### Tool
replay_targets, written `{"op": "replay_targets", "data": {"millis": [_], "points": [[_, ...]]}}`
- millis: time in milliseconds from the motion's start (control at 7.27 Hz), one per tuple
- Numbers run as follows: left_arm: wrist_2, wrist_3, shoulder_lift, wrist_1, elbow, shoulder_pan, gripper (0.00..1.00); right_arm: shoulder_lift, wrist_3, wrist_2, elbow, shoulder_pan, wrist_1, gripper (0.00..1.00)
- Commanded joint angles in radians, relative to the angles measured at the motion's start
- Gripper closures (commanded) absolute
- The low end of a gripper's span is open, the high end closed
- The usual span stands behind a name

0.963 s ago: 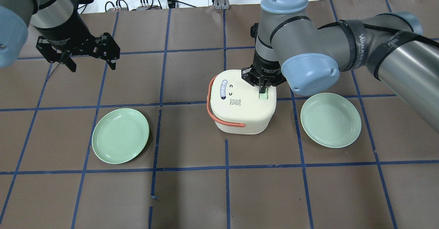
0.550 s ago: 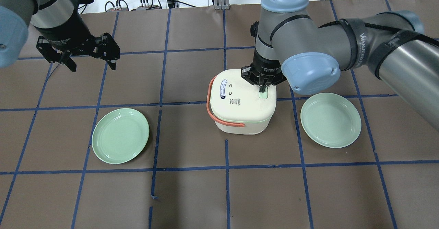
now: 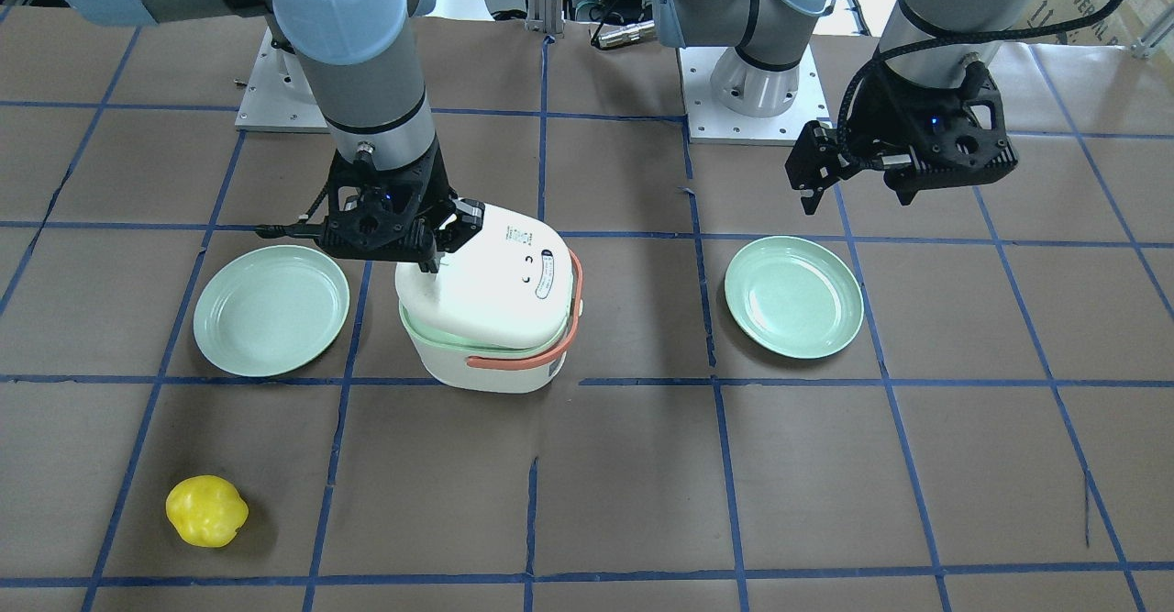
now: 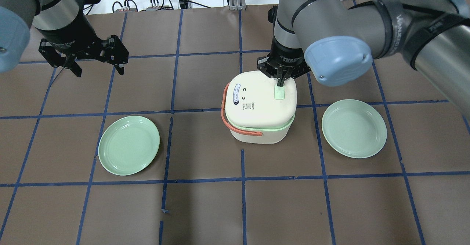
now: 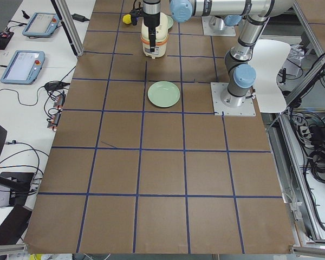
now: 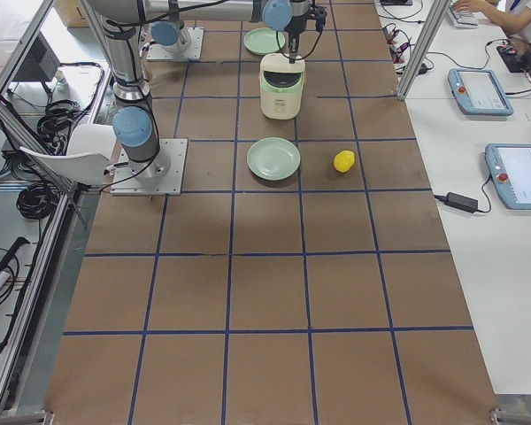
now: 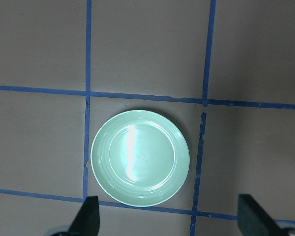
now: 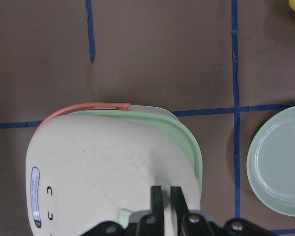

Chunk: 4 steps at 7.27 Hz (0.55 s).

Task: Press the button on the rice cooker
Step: 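Lift the right gripper away as the cooker lid pops open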

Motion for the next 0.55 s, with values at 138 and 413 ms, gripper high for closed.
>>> {"op": "replay_targets", "data": {"millis": [138,413], "points": [[0.0,0.0,0.001,0.0,0.0,0.0,0.0,-0.026,-0.116,-0.016,-0.125,-0.098,0.146,0.44],[0.0,0.0,0.0,0.0,0.0,0.0,0.0,-0.124,-0.346,-0.026,-0.036,-0.182,0.163,0.03]]}}
